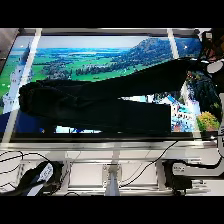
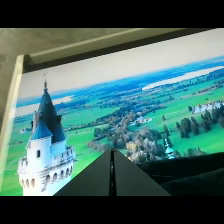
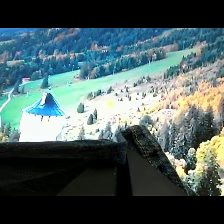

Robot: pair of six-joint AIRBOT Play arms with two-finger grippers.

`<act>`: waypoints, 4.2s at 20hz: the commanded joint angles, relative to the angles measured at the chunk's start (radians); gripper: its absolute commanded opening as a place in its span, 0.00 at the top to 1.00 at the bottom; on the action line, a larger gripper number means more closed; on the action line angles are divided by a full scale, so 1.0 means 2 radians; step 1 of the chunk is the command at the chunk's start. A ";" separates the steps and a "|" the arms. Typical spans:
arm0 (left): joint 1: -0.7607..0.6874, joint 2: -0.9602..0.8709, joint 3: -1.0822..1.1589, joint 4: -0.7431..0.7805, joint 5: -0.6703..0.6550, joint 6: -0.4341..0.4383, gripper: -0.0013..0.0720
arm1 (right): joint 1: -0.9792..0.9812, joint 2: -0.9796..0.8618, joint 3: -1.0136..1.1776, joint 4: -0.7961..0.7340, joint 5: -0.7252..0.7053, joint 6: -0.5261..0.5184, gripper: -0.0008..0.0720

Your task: Fold the clothes and pants, and hang the long-sleeved shirts on hangers.

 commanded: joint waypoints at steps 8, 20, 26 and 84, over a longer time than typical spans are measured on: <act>0.000 0.000 0.000 0.000 0.000 0.000 0.93 | 0.000 -0.081 0.001 0.007 -0.121 0.036 0.95; 0.000 0.000 0.000 0.006 0.000 0.000 0.93 | -0.026 -0.067 0.001 0.005 -0.126 0.163 0.45; 0.041 -0.033 -0.023 0.165 -0.003 -0.167 0.93 | -0.084 -0.066 0.001 0.002 -0.013 0.172 0.45; 0.066 -0.488 0.109 -0.057 -0.081 -0.104 0.93 | -0.099 -0.066 0.001 0.221 0.412 0.175 0.46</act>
